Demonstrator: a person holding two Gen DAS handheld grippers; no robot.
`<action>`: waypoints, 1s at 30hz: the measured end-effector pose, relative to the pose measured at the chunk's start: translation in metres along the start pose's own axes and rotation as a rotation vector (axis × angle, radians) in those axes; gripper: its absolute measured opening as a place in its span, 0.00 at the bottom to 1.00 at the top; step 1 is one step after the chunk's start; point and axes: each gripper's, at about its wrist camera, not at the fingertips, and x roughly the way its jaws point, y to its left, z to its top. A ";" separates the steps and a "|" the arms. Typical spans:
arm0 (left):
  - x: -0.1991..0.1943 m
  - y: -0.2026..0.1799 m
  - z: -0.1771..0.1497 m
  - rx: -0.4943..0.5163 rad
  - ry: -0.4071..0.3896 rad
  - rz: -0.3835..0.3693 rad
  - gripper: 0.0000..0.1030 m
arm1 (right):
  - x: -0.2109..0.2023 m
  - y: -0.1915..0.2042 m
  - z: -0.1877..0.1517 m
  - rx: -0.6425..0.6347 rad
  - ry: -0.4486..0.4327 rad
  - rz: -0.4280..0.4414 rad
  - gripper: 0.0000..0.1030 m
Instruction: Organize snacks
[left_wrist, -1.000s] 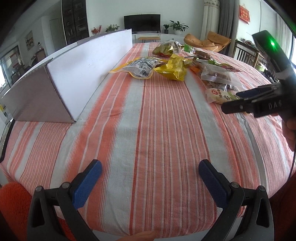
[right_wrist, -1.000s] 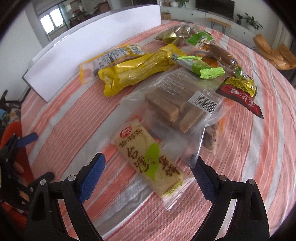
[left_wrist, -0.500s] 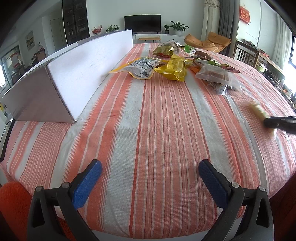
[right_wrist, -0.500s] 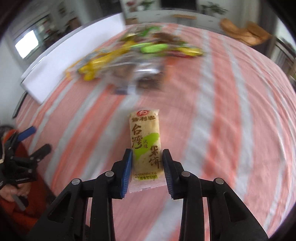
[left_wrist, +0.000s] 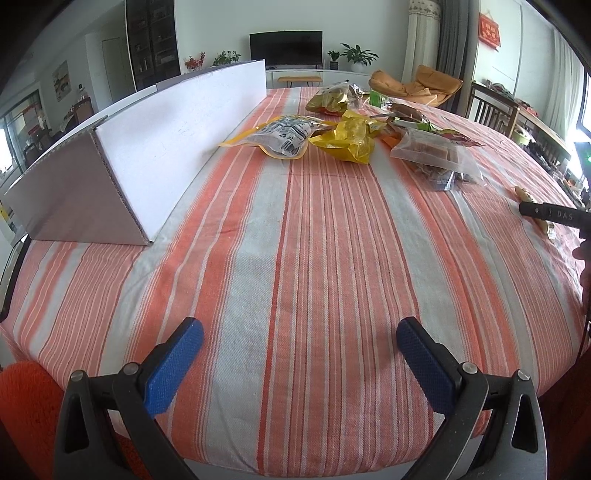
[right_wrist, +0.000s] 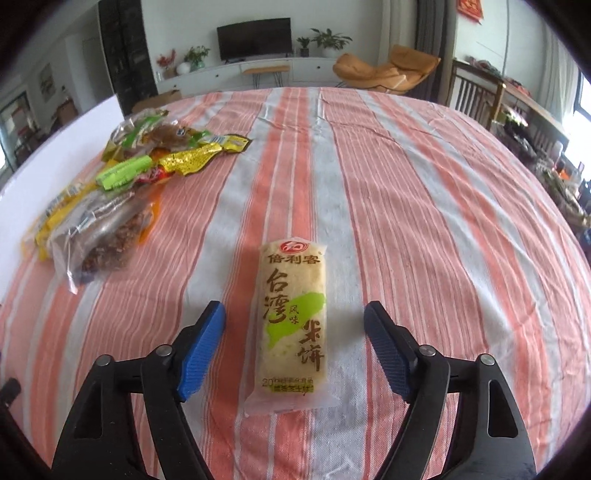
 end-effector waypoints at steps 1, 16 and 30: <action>0.000 0.000 0.000 -0.001 0.003 0.000 1.00 | 0.001 0.002 0.001 -0.009 0.004 -0.009 0.81; 0.003 -0.002 0.005 0.001 0.032 0.000 1.00 | 0.004 -0.003 -0.002 0.000 0.014 -0.013 0.90; 0.001 -0.001 0.002 0.006 0.010 0.000 1.00 | 0.004 -0.003 -0.002 0.001 0.014 -0.012 0.90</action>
